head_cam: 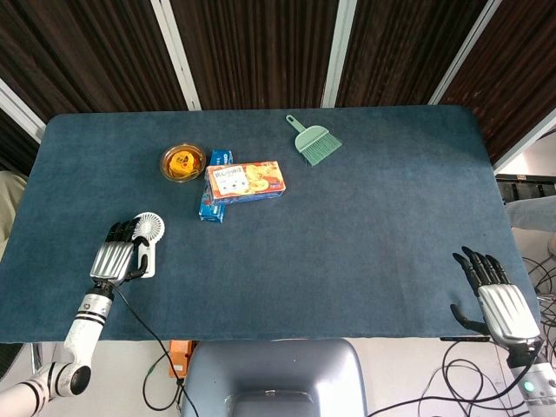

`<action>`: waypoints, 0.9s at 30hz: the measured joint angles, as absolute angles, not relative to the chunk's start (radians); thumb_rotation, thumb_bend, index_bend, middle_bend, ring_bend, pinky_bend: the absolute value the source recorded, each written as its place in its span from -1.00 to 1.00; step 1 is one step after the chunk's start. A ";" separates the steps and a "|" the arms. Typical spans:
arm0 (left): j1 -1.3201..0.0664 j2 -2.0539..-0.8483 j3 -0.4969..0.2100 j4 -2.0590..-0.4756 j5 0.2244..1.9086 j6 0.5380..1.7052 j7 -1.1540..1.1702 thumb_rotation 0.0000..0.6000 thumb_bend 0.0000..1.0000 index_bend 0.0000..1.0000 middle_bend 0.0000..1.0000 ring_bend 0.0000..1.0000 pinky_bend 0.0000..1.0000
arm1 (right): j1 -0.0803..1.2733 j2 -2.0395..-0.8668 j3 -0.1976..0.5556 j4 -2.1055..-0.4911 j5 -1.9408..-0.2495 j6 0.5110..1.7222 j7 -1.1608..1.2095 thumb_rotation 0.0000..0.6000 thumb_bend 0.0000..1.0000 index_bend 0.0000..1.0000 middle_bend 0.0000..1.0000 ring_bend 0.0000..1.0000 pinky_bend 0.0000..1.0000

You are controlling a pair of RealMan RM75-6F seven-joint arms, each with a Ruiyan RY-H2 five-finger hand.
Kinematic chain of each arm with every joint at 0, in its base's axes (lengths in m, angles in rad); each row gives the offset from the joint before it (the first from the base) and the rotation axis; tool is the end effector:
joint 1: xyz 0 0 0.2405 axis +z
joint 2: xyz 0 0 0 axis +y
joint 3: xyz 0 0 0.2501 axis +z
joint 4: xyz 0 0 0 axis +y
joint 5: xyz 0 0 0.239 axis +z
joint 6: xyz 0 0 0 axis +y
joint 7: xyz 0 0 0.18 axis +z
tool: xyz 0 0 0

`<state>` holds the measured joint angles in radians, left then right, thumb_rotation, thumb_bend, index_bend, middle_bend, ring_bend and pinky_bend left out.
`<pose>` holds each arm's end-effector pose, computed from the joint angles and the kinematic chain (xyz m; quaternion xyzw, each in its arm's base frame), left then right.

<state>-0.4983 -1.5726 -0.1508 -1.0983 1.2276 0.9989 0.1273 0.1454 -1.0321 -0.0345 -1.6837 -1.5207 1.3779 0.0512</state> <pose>-0.3064 0.3744 -0.0121 -0.6708 -0.4069 -0.3007 0.5422 -0.3110 -0.2142 0.1183 0.6378 -0.4298 0.3578 0.5295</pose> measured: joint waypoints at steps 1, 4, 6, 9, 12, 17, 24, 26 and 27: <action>-0.499 -1.573 -0.150 -1.097 1.227 0.998 0.128 0.40 0.21 -0.18 -1.00 -1.00 -0.93 | 0.144 -1.030 -0.034 -1.685 -1.521 1.378 0.053 1.00 -0.45 -1.00 -1.00 -1.00 -1.00; -0.501 -1.578 -0.148 -1.085 1.222 0.988 0.128 0.41 0.22 -0.18 -1.00 -1.00 -0.93 | 0.140 -1.025 -0.032 -1.687 -1.527 1.387 0.062 1.00 -0.45 -1.00 -1.00 -1.00 -1.00; -0.503 -1.583 -0.147 -1.074 1.217 0.978 0.127 0.41 0.22 -0.18 -1.00 -1.00 -0.93 | 0.136 -1.022 -0.030 -1.688 -1.529 1.389 0.065 1.00 -0.45 -1.00 -1.00 -1.00 -1.00; -0.506 -1.591 -0.144 -1.059 1.216 0.970 0.124 0.41 0.22 -0.18 -1.00 -1.00 -0.93 | 0.135 -1.021 -0.029 -1.687 -1.528 1.385 0.064 1.00 -0.45 -1.00 -1.00 -1.00 -1.00; -0.508 -1.596 -0.141 -1.052 1.219 0.972 0.122 0.42 0.22 -0.18 -1.00 -1.00 -0.93 | 0.134 -1.021 -0.026 -1.688 -1.528 1.382 0.062 1.00 -0.45 -1.00 -1.00 -1.00 -1.00; -0.508 -1.595 -0.138 -1.049 1.215 0.964 0.128 0.45 0.22 -0.18 -1.00 -1.00 -0.93 | 0.131 -1.020 -0.023 -1.691 -1.528 1.382 0.061 1.00 -0.45 -1.00 -1.00 -1.00 -1.00; -0.509 -1.591 -0.128 -1.054 1.196 0.935 0.159 0.49 0.23 -0.18 -1.00 -1.00 -0.93 | 0.128 -1.021 -0.020 -1.692 -1.529 1.381 0.053 1.00 -0.45 -1.00 -1.00 -1.00 -1.00; -0.509 -1.587 -0.125 -1.064 1.191 0.928 0.174 0.50 0.23 -0.18 -1.00 -1.00 -0.93 | 0.128 -1.021 -0.018 -1.692 -1.526 1.379 0.051 1.00 -0.45 -1.00 -1.00 -1.00 -1.00; -0.509 -1.585 -0.124 -1.070 1.192 0.931 0.179 0.54 0.23 -0.18 -1.00 -1.00 -0.93 | 0.128 -1.022 -0.018 -1.692 -1.526 1.378 0.050 1.00 -0.45 -1.00 -1.00 -1.00 -1.00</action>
<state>-0.5094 -1.5852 -0.1241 -1.0696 1.1923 0.9308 0.1785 0.1277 -1.0216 -0.0175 -1.6923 -1.5256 1.3780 0.0497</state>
